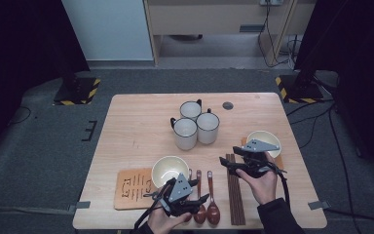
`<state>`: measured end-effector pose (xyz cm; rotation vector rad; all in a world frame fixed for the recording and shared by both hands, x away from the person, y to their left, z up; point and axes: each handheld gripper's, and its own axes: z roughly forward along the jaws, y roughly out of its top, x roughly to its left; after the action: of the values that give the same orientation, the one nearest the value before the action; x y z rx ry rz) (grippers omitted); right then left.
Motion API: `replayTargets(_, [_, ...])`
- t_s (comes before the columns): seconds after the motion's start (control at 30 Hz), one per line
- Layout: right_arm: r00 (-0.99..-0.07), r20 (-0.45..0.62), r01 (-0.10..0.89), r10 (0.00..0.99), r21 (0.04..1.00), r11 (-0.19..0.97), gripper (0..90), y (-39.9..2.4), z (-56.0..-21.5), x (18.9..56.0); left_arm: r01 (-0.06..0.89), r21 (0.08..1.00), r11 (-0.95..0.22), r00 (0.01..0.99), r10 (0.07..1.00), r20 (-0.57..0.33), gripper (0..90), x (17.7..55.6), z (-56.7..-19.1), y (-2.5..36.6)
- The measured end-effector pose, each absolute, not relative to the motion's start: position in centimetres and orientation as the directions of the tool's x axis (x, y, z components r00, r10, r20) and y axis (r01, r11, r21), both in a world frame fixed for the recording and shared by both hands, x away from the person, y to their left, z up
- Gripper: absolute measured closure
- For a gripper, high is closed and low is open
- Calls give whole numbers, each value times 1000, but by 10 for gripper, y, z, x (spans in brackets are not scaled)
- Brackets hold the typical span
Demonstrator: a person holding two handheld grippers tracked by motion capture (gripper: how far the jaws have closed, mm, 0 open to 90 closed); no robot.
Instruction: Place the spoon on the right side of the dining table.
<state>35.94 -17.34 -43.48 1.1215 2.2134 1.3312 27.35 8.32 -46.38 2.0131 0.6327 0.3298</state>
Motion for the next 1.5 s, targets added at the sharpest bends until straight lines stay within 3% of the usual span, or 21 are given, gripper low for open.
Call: replayTargets(1.5, [-649,120,460,751,848,263,320,-178,-455,345,331,802,-497,865,500,-46,433,269,-496,56])
